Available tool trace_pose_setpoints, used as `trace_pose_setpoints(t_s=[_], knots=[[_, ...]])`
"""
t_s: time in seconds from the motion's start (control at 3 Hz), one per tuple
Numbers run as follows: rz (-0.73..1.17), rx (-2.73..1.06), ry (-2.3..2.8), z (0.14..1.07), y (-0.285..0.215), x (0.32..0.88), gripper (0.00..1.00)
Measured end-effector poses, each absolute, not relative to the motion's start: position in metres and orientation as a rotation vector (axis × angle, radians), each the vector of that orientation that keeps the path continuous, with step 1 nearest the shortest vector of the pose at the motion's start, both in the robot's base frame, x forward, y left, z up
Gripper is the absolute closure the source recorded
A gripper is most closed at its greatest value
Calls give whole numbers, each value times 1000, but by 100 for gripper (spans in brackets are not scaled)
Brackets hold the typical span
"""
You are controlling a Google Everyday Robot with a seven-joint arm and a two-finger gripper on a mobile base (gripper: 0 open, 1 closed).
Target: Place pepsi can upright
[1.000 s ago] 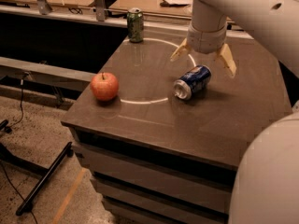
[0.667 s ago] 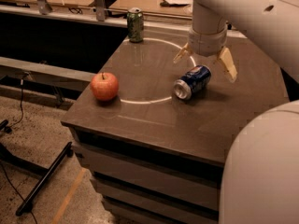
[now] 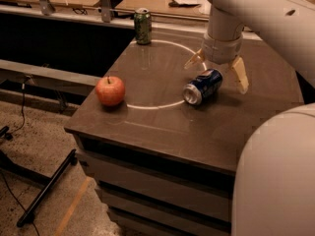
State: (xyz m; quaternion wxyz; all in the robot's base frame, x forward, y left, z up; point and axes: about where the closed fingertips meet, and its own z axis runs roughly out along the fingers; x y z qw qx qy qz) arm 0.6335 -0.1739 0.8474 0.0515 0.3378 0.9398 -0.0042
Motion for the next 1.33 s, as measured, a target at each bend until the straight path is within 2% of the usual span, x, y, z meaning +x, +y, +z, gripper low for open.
trace_pose_setpoints(t_s=[0.33,1.0,1.33], knots=[[84,1018,2880,835,-180,633,4],[111,967,2930,830,-170,635,49],[117,831,3027,842,-139,634,82]])
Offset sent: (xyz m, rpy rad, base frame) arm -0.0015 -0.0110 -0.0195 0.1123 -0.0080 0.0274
